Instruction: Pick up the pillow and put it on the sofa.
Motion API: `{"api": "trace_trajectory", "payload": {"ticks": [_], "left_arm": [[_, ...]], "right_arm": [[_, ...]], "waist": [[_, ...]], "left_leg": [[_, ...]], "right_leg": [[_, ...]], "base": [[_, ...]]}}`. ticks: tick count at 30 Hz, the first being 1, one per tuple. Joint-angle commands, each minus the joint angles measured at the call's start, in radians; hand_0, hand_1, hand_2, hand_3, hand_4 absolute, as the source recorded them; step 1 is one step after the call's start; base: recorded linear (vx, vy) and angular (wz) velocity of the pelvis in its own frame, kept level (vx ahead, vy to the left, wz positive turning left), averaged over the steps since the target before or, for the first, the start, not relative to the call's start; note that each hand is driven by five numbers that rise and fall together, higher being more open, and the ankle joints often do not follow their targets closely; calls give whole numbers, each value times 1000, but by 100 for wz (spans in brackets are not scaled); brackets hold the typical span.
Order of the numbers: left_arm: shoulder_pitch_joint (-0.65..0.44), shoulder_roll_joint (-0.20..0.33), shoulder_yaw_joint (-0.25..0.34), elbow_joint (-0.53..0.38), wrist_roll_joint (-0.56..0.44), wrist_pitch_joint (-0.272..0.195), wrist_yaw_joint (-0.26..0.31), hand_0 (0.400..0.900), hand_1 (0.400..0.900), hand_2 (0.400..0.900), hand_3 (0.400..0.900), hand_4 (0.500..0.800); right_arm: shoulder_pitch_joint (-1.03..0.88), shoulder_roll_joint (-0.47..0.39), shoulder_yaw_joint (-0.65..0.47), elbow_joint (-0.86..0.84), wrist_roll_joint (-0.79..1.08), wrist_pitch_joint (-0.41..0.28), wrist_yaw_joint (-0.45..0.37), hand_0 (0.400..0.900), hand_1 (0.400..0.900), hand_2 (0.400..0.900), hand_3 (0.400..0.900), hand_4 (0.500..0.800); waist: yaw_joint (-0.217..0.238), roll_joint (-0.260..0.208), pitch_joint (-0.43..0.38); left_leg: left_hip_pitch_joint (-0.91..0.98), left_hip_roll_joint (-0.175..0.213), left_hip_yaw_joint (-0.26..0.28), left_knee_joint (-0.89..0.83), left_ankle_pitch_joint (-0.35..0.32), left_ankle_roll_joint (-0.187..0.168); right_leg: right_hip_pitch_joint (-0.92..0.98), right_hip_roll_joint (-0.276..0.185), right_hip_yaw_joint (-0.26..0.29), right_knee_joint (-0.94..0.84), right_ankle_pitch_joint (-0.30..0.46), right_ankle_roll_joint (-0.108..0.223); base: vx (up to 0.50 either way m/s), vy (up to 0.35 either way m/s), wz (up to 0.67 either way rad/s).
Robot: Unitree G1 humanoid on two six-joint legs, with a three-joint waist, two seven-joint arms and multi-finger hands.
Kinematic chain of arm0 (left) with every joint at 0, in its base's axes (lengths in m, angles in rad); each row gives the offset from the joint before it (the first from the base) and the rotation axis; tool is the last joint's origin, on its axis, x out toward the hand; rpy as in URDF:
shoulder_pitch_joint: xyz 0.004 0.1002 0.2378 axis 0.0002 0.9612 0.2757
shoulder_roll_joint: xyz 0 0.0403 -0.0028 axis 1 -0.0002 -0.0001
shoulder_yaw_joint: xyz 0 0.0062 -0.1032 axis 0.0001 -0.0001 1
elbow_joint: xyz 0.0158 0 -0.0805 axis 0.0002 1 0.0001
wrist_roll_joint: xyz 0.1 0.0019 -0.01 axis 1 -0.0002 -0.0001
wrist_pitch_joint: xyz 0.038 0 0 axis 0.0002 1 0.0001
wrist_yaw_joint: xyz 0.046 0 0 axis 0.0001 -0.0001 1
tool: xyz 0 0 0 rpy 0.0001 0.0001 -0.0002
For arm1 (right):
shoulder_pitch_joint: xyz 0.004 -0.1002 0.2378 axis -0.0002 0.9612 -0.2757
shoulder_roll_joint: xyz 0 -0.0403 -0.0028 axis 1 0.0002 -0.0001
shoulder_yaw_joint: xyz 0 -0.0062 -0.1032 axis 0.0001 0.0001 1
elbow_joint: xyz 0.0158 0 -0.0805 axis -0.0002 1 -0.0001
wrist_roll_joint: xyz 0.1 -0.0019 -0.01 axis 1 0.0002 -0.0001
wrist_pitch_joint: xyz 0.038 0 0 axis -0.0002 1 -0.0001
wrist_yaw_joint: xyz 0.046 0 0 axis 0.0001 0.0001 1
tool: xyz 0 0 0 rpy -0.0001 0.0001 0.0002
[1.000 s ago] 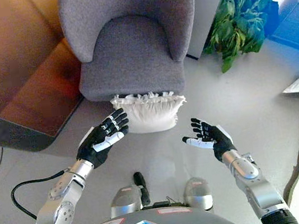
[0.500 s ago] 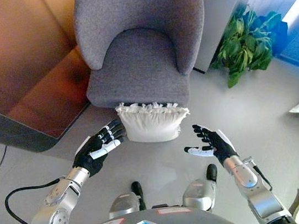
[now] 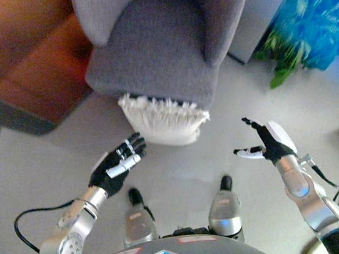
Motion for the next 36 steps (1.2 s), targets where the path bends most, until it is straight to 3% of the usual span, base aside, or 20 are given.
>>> {"api": "trace_trajectory", "payload": {"ticks": [1, 5, 10, 18, 29, 32, 36], "left_arm": [[-56, 56, 57, -123, -45, -171, -3, 900, 900, 900, 900, 800], [-128, 68, 29, -118, -45, -219, 26, 900, 900, 900, 900, 800], [-176, 77, 11, -122, -36, -241, 54, 900, 900, 900, 900, 800], [-218, 77, 0, -104, -41, -226, 29, 900, 900, 900, 900, 800], [-264, 84, -5, -69, -76, -205, -19, 900, 900, 900, 900, 800], [-265, 87, -3, -70, -79, -201, -32, 900, 900, 900, 900, 800], [-265, 91, -2, -70, -84, -202, -40, 900, 900, 900, 900, 800]], "right_arm": [[-176, -58, -17, -25, -70, -75, -141, 900, 900, 900, 900, 800], [-296, -84, -1, 5, -55, -79, -178, 900, 900, 900, 900, 800], [-383, -110, 4, 20, -32, -83, -188, 900, 900, 900, 900, 800], [-513, -131, 2, 52, -88, -96, -301, 900, 900, 900, 900, 800], [-781, -143, 74, 208, -160, -46, -347, 900, 900, 900, 900, 800], [-824, -137, 89, 259, -169, -43, -352, 900, 900, 900, 900, 800], [-845, -139, 97, 278, -165, -39, -346, 900, 900, 900, 900, 800]], "waist": [[33, -1, 55], [47, 4, 124], [61, 12, 170], [91, 38, 198], [127, 61, 192], [138, 67, 195], [142, 69, 197]], "left_leg": [[-49, 138, -74, 188, -112, -12], [-200, 119, -128, 281, -138, 2], [-341, 111, -152, 390, -176, 10], [-538, 109, -181, 587, -261, 11], [-700, 98, -247, 819, -351, 13], [-715, 96, -268, 887, -404, 11], [-730, 90, -279, 918, -414, 14]], "right_leg": [[-214, -104, 97, 101, 63, 6], [-365, -144, 132, 202, 55, 10], [-498, -145, 159, 340, 4, 8], [-682, -165, 179, 581, -88, -1], [-864, -193, 216, 818, -166, -22], [-893, -203, 228, 890, -216, -17], [-910, -203, 232, 918, -227, -20]], "base": [[-207, -51, 16], [-204, -13, 13], [-115, -5, 14], [-43, 14, 12], [-1, 12, 9], [58, -7, 10], [2, -9, 6]]}}
